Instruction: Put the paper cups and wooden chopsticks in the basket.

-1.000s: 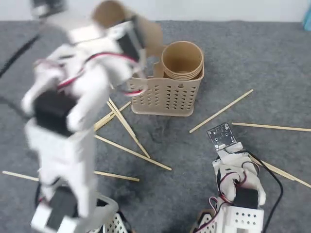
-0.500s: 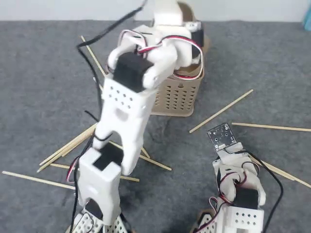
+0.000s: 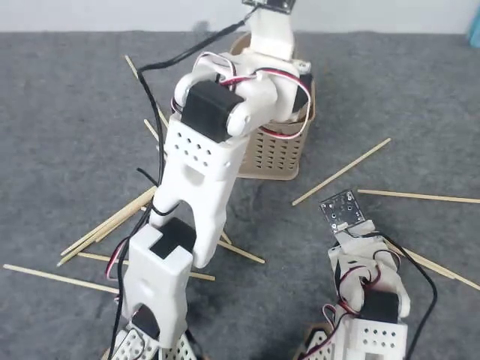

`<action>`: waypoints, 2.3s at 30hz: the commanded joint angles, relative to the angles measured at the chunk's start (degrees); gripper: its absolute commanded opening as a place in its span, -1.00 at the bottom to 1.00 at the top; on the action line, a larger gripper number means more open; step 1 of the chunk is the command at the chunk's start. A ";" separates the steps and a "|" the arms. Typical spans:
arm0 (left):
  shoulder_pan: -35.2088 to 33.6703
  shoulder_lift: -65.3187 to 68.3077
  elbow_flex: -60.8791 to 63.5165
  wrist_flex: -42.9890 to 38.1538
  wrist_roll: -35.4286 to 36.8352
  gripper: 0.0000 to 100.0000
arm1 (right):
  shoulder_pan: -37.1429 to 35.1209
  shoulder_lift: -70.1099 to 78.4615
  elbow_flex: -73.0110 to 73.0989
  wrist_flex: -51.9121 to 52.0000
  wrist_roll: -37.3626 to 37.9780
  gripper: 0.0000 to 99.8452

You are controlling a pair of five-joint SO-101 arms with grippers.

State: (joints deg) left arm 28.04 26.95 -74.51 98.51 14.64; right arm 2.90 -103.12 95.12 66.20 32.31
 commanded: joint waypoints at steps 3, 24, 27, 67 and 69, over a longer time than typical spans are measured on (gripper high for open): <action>0.18 -0.44 -1.98 1.58 -6.33 -0.97 | -0.22 -0.84 -0.18 -0.66 0.62 -0.98; 0.00 0.18 -16.57 1.85 1.32 -0.97 | -0.22 -0.84 -0.18 -0.66 0.62 -0.98; 0.35 0.18 -19.65 1.76 5.54 -0.97 | -0.13 -0.84 -0.18 -0.66 0.62 -0.98; -1.76 -58.90 104.92 -76.75 7.65 -0.97 | -0.31 -0.84 -0.18 -0.66 0.70 -0.98; -2.02 -58.90 106.51 -76.57 7.65 -0.97 | -0.31 -0.84 -0.18 -0.66 0.70 -0.98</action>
State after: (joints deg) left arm 26.29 -28.79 28.18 26.59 21.76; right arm 2.90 -103.12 95.12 66.20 32.31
